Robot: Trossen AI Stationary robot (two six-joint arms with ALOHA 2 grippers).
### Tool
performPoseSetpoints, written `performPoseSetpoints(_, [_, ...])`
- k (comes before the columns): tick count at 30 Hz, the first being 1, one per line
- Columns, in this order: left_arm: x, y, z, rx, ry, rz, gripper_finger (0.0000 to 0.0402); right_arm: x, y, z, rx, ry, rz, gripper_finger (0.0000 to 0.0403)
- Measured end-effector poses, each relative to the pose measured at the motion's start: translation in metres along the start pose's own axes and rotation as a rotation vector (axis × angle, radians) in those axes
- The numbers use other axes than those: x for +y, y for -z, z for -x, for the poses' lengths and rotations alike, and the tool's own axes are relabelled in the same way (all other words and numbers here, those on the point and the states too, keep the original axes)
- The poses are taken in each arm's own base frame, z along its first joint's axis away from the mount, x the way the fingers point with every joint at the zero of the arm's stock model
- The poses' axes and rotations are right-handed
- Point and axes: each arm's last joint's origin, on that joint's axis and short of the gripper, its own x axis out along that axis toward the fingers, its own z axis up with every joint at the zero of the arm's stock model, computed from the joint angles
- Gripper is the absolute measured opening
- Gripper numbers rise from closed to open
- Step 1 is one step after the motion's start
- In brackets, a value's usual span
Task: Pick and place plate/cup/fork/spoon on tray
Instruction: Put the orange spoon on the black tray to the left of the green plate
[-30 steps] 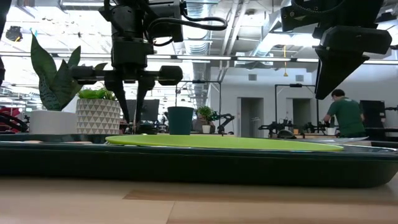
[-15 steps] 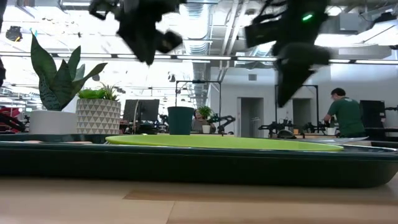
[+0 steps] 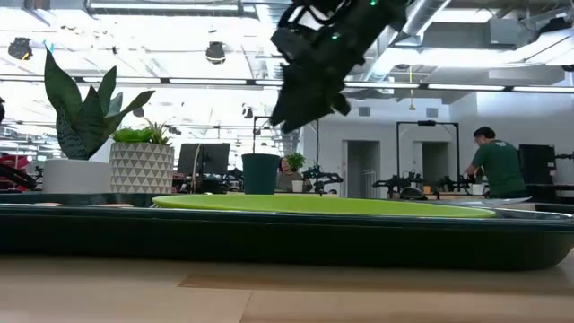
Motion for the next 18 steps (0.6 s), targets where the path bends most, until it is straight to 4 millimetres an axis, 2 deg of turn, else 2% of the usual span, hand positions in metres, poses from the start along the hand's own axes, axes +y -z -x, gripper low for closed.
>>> performPoseSetpoints(3, [-0.006, 0.002, 0.022, -0.046, -0.097, 0.07, 0.0028, 0.003, -0.008, -0.014, -0.015, -0.009, -0.012, 0.0207])
performPoseSetpoints(7, [-0.012, 0.007, 0.046, -0.107, -0.125, 0.117, 0.0058, 0.013, -0.016, -0.039, 0.04, -0.052, 0.014, 0.0224])
performPoseSetpoints(13, [-0.017, 0.016, 0.076, -0.193, -0.223, 0.212, 0.0118, 0.025, -0.028, -0.073, 0.098, -0.122, 0.021, 0.0224])
performPoseSetpoints(18, [-0.02, 0.025, 0.095, -0.225, -0.274, 0.27, 0.015, 0.025, -0.026, -0.096, 0.165, -0.11, 0.039, 0.0215])
